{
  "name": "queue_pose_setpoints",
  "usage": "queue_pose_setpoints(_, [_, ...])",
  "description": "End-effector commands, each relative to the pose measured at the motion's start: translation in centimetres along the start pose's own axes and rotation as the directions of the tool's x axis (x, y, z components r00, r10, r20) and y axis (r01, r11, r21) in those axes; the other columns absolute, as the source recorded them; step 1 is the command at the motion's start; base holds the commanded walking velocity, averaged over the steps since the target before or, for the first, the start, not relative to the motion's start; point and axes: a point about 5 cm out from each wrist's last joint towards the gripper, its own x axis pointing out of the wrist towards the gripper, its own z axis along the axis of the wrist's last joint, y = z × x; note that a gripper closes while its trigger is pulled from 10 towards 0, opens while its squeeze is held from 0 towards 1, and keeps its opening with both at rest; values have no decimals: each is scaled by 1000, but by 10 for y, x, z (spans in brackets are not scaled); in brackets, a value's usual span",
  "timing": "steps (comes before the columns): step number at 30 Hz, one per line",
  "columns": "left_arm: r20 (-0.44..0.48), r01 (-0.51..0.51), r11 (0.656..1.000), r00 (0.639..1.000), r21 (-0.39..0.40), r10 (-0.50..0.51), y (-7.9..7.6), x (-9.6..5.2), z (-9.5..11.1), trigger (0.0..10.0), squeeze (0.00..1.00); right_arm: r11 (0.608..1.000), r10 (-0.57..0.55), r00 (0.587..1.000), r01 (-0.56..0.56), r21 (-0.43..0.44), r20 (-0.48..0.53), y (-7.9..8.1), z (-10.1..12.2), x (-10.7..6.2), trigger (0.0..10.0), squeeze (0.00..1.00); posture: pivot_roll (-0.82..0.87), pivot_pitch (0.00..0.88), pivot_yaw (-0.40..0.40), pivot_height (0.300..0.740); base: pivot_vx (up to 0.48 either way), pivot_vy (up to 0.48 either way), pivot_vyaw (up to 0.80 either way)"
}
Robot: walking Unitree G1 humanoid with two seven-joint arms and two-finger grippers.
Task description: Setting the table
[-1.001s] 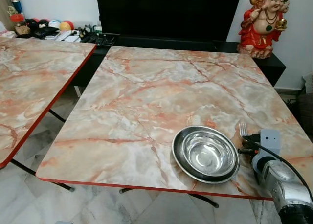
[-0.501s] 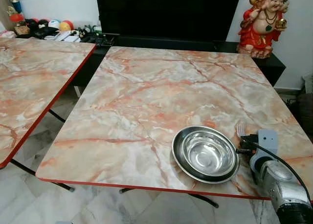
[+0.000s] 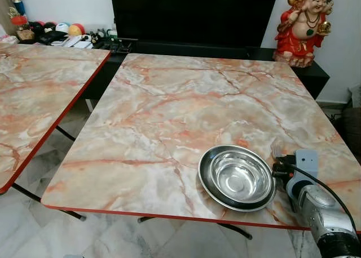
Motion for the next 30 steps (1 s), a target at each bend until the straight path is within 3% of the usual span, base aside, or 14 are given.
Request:
queue_pose_setpoints(1, [-24, -4, 1000, 1000, -10, 4, 1, -2, -5, 10000, 0, 1000, 2, 1000, -2, 1, 2, 2, 1, 1, 10000, 196, 93, 80, -12, 740, 0, 0, 0])
queue_pose_setpoints(5, [-24, -3, 1000, 1000, -11, 3, 1, -2, -5, 10000, 0, 1000, 16, 1000, -16, 9, 9, 3, 2, 2, 10000, 282, 96, 79, -13, 740, 0, 0, 0])
queue_pose_setpoints(6, [-24, -3, 1000, 1000, -11, 3, 1, -2, -5, 10000, 0, 1000, 18, 1000, -18, 7, 9, 3, 2, 2, 10000, 1000, 95, 79, -13, 740, 0, 0, 0])
queue_pose_setpoints(9, [-23, -3, 1000, 1000, -12, 2, 1, -2, -5, 10000, 0, 1000, 16, 1000, -16, -8, 5, 4, 2, 2, 10000, 1000, 95, 79, -13, 740, 0, 0, 0])
queue_pose_setpoints(10, [-23, -2, 1000, 1000, -11, 2, 1, -2, -5, 10000, 0, 1000, 13, 1000, -13, -7, 5, 4, 2, 3, 10000, 243, 95, 79, -13, 740, 0, 0, 0])
queue_pose_setpoints(11, [-24, -3, 1000, 1000, -11, 2, 1, -2, -4, 10000, 0, 1000, 13, 1000, -13, -6, 5, 4, 2, 3, 10000, 0, 95, 78, -12, 740, 0, 0, 0])
queue_pose_setpoints(30, [-23, 3, 1000, 1000, -10, -3, 0, 0, -2, 10000, 0, 1000, -7, 1000, 7, -25, 13, 7, -5, 4, 10000, 0, 102, 73, -11, 740, 0, 0, 0])
